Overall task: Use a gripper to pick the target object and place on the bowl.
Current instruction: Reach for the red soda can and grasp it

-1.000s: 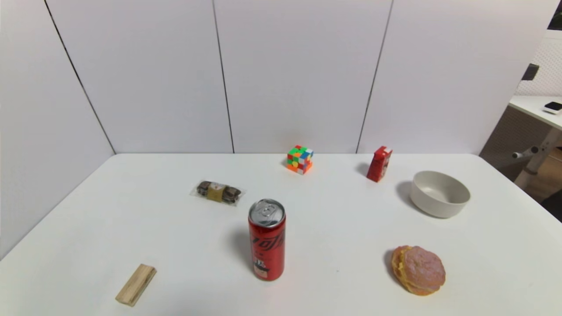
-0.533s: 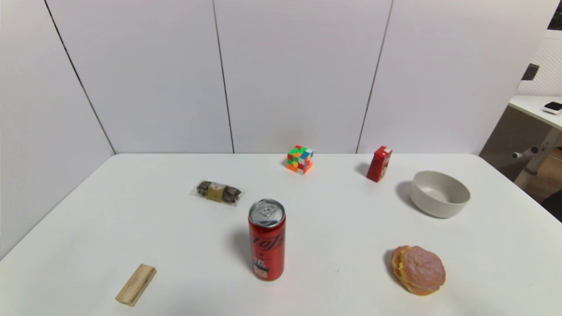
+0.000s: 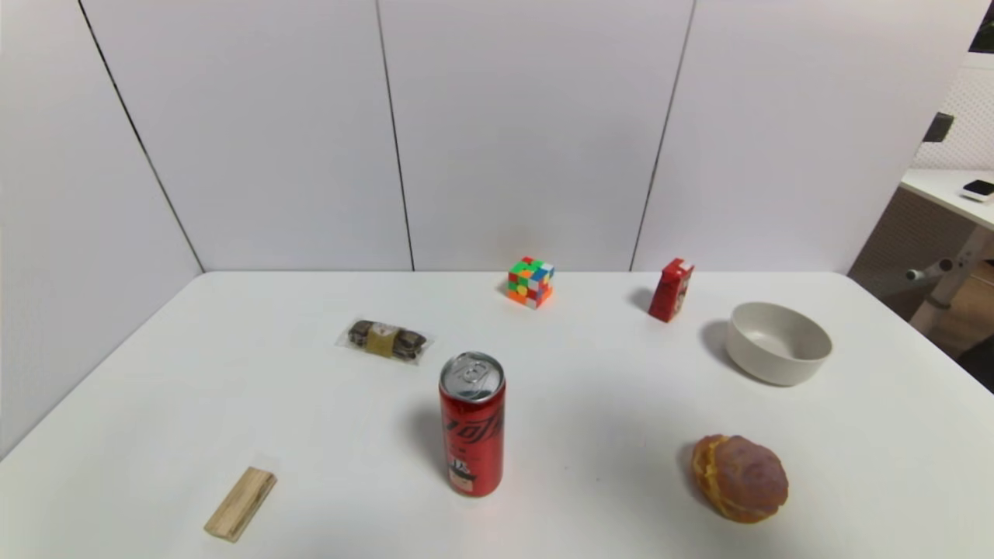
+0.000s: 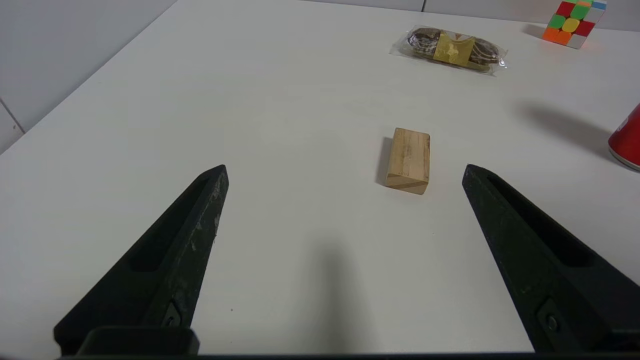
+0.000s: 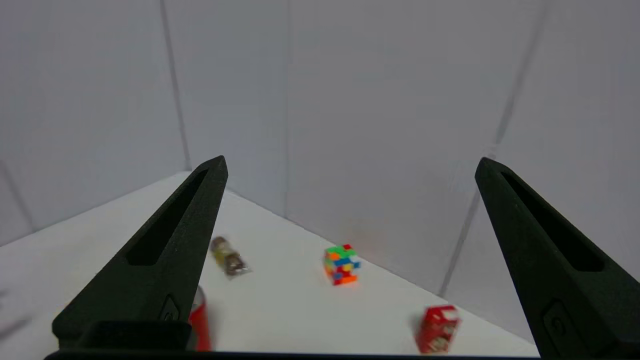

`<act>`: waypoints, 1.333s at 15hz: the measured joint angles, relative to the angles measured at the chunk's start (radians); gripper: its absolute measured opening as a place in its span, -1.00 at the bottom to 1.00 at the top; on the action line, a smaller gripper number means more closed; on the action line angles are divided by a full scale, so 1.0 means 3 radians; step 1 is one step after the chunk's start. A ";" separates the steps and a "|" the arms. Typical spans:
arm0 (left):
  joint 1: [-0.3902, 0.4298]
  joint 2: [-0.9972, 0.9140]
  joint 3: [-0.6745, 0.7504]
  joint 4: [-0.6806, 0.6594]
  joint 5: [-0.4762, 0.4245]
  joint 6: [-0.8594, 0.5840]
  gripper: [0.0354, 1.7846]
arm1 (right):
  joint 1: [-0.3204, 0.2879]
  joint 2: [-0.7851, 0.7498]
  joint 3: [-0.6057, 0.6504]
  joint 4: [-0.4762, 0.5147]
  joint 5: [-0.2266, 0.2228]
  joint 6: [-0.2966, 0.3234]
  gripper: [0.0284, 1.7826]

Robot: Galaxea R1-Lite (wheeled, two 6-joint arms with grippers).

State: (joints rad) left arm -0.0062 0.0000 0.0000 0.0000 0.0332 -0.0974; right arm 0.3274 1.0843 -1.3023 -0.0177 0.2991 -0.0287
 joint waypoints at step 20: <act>0.0001 0.0000 0.0000 0.0000 0.0000 -0.0001 0.89 | 0.1609 0.1802 0.1705 -0.2436 0.0242 0.0094 0.92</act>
State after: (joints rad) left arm -0.0057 0.0000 0.0000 0.0000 0.0332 -0.0977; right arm 0.8100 1.6249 -0.7909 -0.7485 0.3717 -0.0004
